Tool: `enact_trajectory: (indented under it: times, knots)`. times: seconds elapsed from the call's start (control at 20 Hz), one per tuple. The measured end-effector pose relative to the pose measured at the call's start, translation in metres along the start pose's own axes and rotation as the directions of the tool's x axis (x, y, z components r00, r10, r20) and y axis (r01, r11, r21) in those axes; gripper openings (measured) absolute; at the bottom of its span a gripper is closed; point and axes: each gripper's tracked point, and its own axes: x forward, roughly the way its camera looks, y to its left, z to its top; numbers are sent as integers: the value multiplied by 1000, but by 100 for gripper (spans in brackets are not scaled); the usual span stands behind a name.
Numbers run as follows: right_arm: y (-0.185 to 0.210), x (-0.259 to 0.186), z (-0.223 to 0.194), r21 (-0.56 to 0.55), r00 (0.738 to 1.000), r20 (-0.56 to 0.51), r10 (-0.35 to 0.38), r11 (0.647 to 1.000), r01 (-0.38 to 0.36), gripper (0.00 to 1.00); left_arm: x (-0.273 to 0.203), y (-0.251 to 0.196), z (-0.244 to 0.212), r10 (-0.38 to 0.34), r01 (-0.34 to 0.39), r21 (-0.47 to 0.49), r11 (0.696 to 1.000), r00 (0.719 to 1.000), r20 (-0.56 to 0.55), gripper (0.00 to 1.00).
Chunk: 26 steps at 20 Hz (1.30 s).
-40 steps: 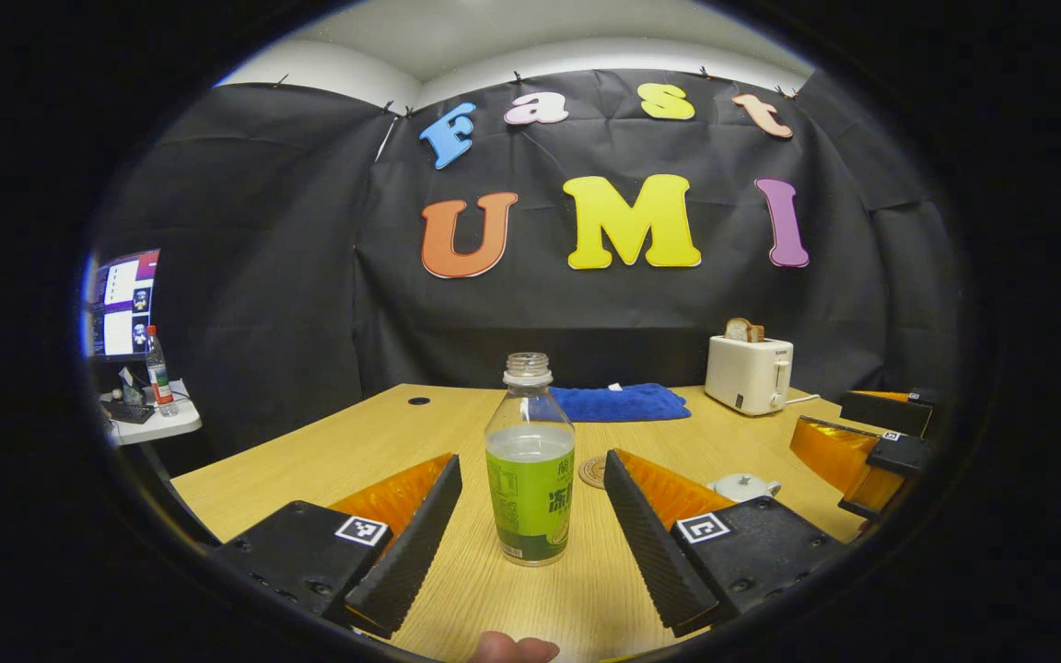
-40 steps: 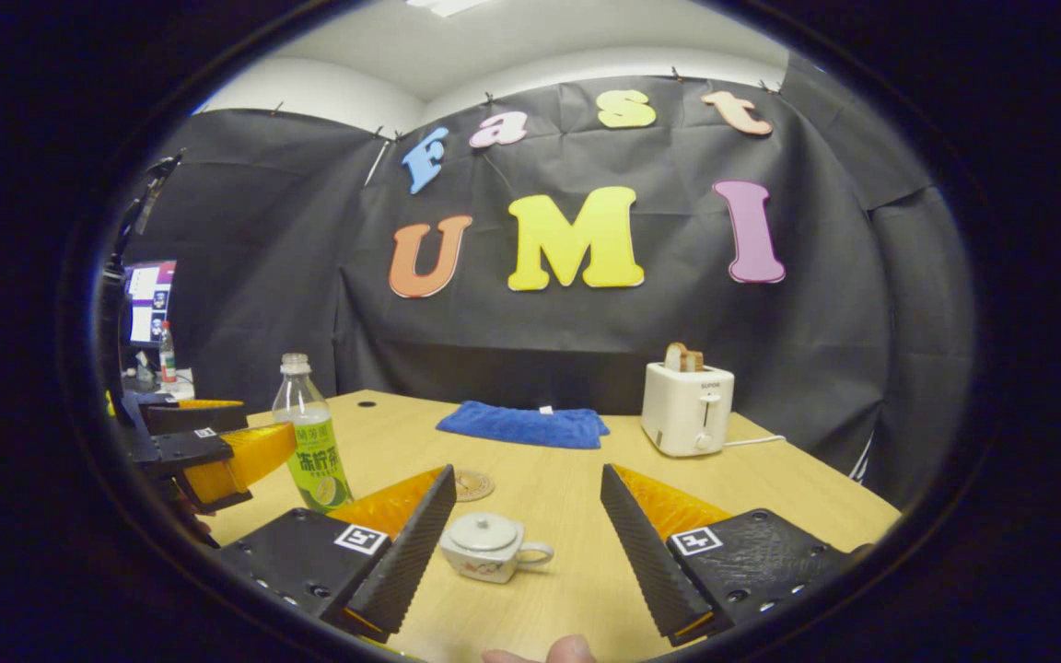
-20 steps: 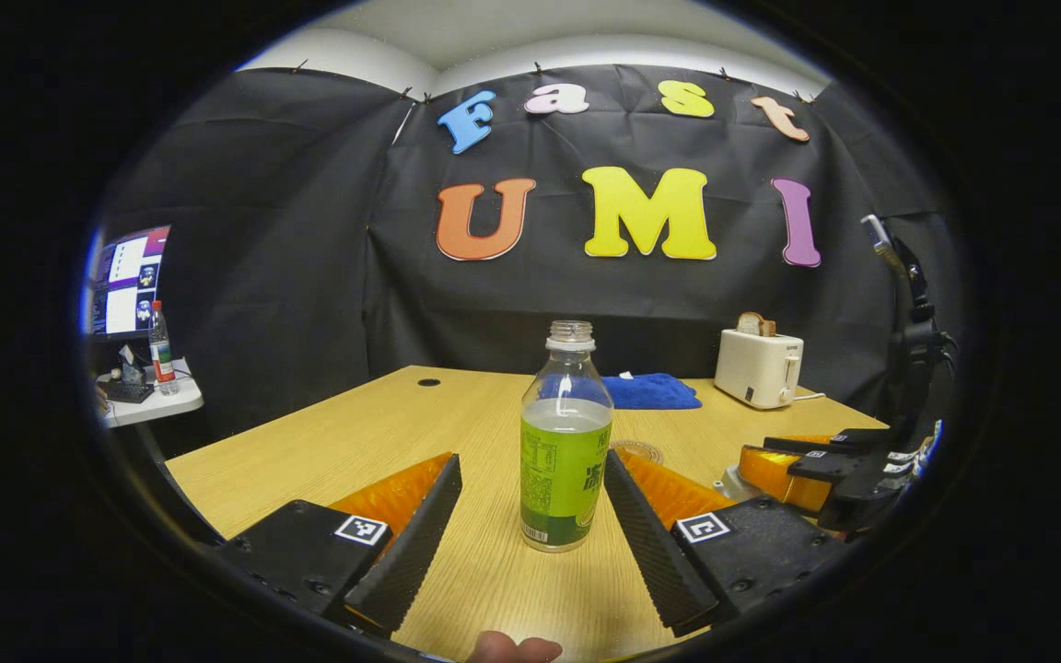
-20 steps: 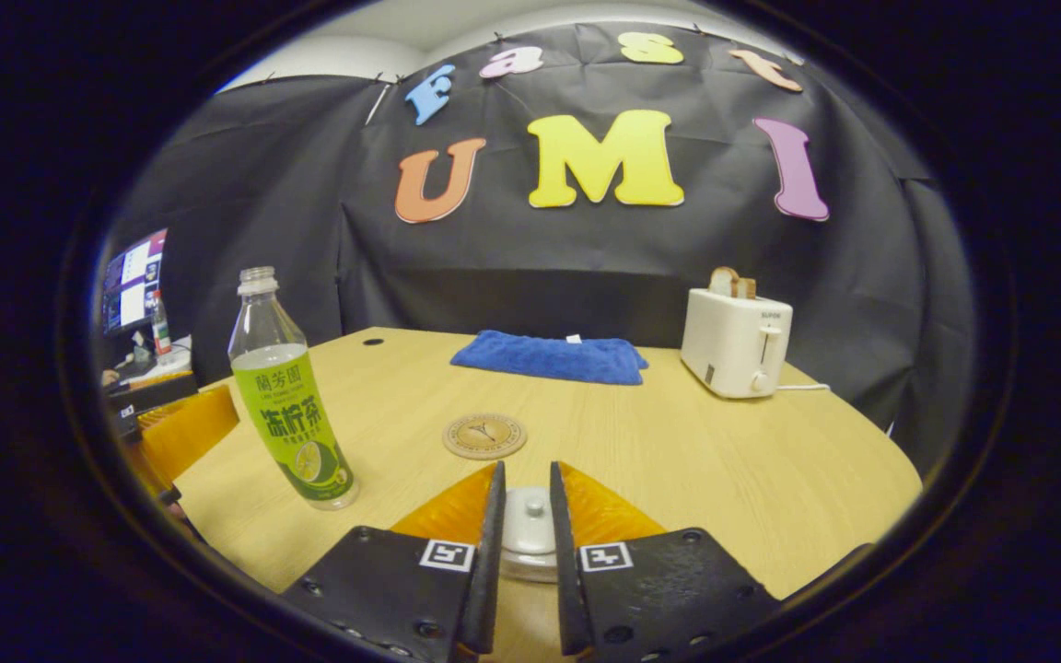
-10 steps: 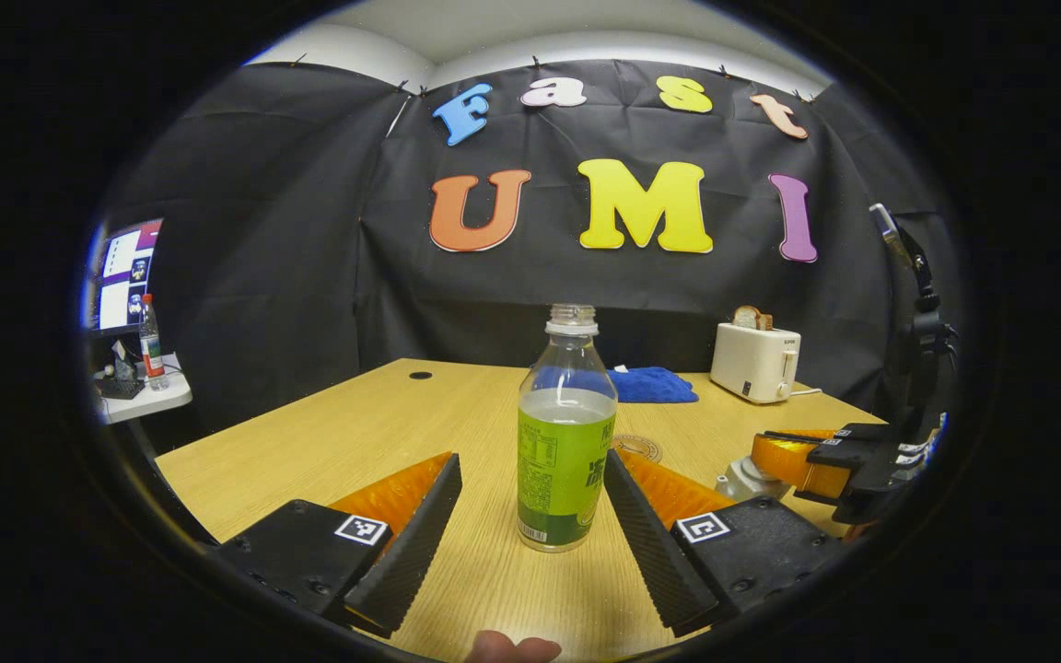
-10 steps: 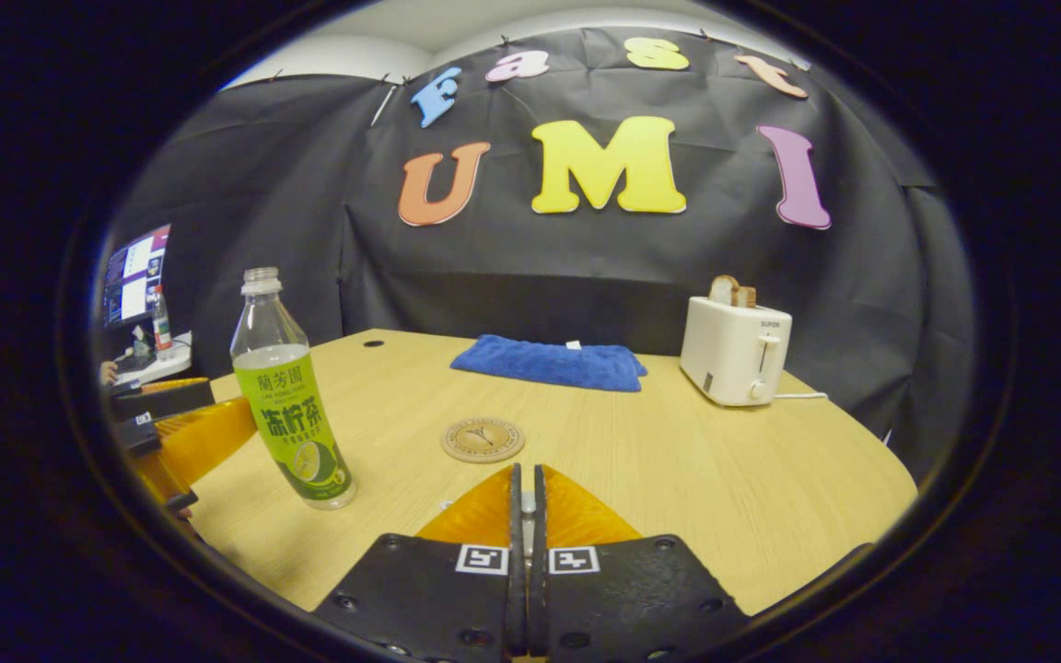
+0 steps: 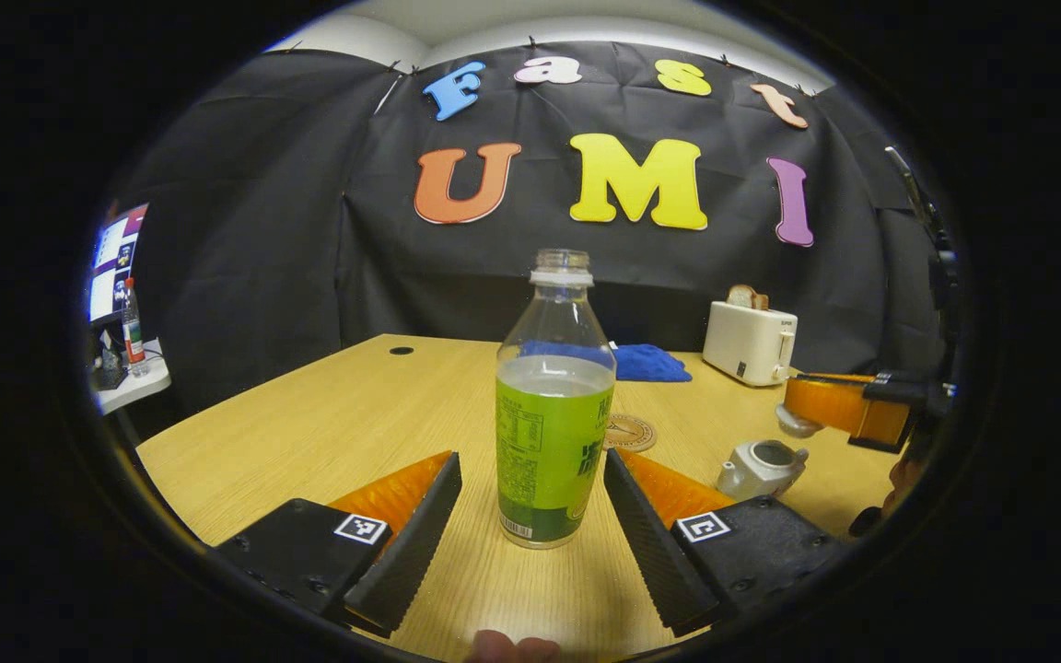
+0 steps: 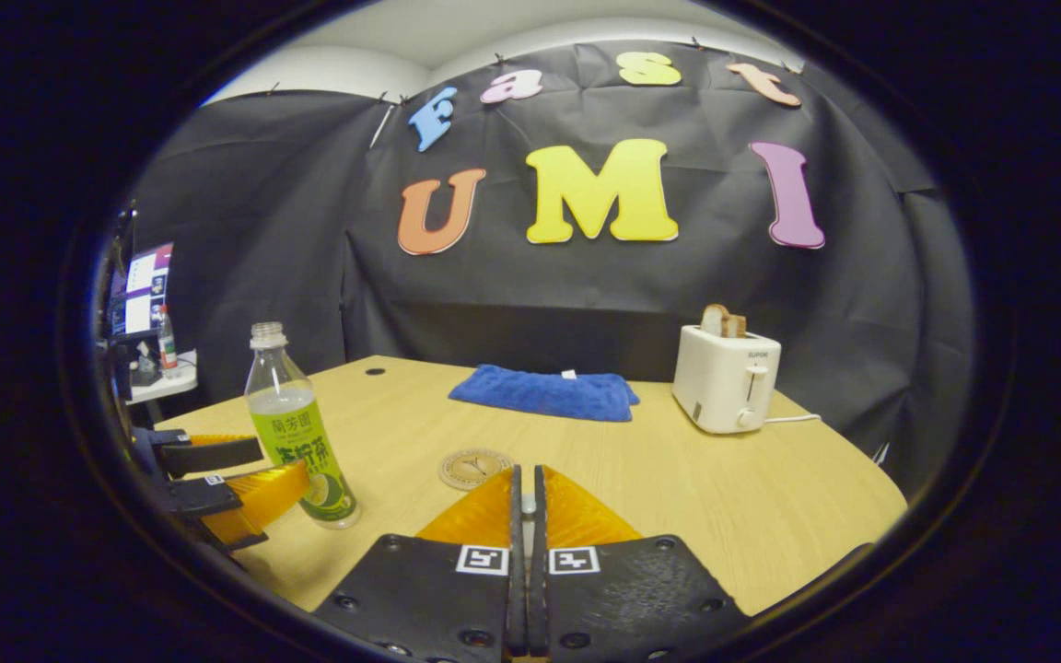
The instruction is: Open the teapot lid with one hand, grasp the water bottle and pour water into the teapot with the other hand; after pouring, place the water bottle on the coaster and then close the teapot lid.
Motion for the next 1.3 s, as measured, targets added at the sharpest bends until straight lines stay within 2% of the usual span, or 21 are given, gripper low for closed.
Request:
enact_trajectory:
  times: [0.5, 0.85, 0.95, 1.15, 1.3]
  knots:
    - [-24, -21, 0, -2, 1000, 5, -30, 1000, 30, 1, 16, -7, -9, -7, 8, 22, 1000, 999, -46, 98]
    - [-40, -31, -3, 13, 999, 1, -47, 999, 47, 1, 21, -7, -11, 12, -10, 42, 999, 998, -58, 80]
    - [-42, -34, -2, 12, 999, 5, -45, 999, 45, 1, 20, -4, -10, 17, -13, 60, 998, 997, -74, 80]
    - [-47, -37, -2, 8, 999, 4, -37, 999, 37, 1, 12, 9, 10, 55, -45, 165, 985, 997, -53, 77]
    - [-54, -40, -1, -5, 999, 9, -40, 999, 40, 1, 6, 17, 12, 78, -43, 317, 947, 992, -99, 76]
